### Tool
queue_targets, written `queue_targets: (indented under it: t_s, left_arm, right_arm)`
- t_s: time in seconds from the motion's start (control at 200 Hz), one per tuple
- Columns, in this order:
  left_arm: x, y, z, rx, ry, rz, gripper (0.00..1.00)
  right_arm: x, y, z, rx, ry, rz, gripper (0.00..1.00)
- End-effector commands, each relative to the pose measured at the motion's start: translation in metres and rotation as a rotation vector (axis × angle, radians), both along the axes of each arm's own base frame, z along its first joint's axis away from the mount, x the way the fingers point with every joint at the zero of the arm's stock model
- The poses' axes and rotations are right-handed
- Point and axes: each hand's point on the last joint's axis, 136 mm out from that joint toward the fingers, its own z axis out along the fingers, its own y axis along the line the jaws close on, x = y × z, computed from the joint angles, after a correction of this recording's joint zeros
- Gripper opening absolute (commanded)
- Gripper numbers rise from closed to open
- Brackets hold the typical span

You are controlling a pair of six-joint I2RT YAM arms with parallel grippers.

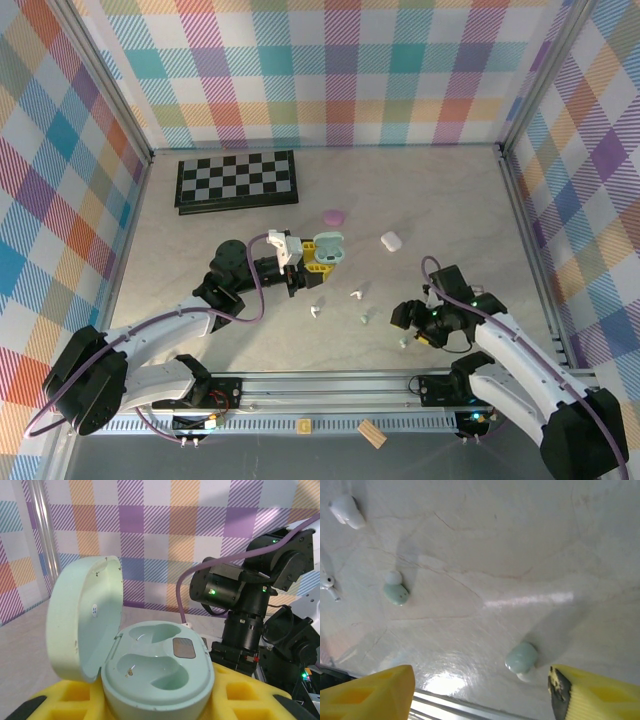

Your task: Insert the wireless bluetooth earbuds into the charging case

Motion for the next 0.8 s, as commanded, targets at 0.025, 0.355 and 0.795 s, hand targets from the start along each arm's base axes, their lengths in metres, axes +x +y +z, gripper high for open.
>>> queue_targets:
  t_s: [0.025, 0.355, 0.795]
  left_arm:
    - [0.002, 0.000, 0.008, -0.018, -0.034, -0.009, 0.34]
    - [0.001, 0.001, 0.007, -0.020, -0.034, -0.010, 0.34]
    - [0.000, 0.003, 0.005, -0.011, -0.034, -0.003, 0.34]
  right_arm:
    - [-0.013, 0.001, -0.008, -0.003, 0.068, -0.035, 0.64]
    - [-0.007, 0.002, -0.026, -0.048, 0.086, -0.023, 0.46]
    - [0.004, 0.001, -0.031, -0.098, 0.082, 0.007, 0.21]
